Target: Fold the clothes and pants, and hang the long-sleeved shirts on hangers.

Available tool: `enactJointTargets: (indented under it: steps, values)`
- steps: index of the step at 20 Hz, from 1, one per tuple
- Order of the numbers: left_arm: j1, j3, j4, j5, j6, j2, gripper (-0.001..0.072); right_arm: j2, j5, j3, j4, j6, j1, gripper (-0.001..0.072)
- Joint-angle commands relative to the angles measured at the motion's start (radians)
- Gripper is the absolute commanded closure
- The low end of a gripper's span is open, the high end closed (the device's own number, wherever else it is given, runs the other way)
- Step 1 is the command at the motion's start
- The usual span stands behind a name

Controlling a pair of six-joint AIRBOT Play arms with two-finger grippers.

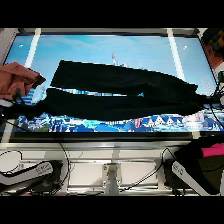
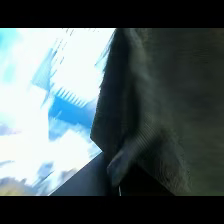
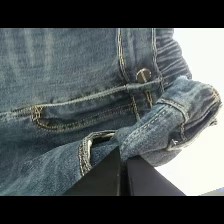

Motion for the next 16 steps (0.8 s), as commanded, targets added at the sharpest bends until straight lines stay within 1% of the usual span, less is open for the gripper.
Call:
enactJointTargets:
  steps: [1,3,5,7,9,10,12,14,16]
  values:
    - [0.072,0.174,0.019,-0.044,0.001,0.029,0.0677,0.001,-0.043,0.003,-0.010,0.000,0.000,0.0680]
    - [0.120,0.296,0.019,-0.077,0.001,0.029,0.0679,0.001,-0.056,0.018,-0.012,0.002,0.000,0.0680]
    - [0.149,0.377,0.020,-0.148,0.002,0.029,0.0679,0.001,-0.024,0.045,-0.011,0.020,0.000,0.0680]
    - [0.156,0.395,0.021,-0.232,0.006,0.029,0.0679,0.001,0.074,0.073,-0.011,0.027,0.000,0.0680]
    - [0.156,0.395,0.024,-0.315,0.045,0.019,0.0679,0.001,0.217,0.099,-0.032,0.022,0.000,0.0680]
    - [0.156,0.395,0.028,-0.345,0.050,0.013,0.0679,0.001,0.291,0.111,-0.045,0.019,0.000,0.0681]
    - [0.155,0.395,0.111,-0.390,0.050,0.006,0.0679,0.001,0.453,0.126,-0.063,0.015,0.000,0.0680]
    - [0.154,0.395,0.234,-0.452,0.050,-0.002,0.0679,0.000,0.600,0.126,-0.078,-0.008,0.000,0.0680]
    - [0.154,0.394,0.372,-0.533,0.032,-0.016,0.0679,0.000,0.703,0.126,-0.101,-0.010,0.000,0.0680]
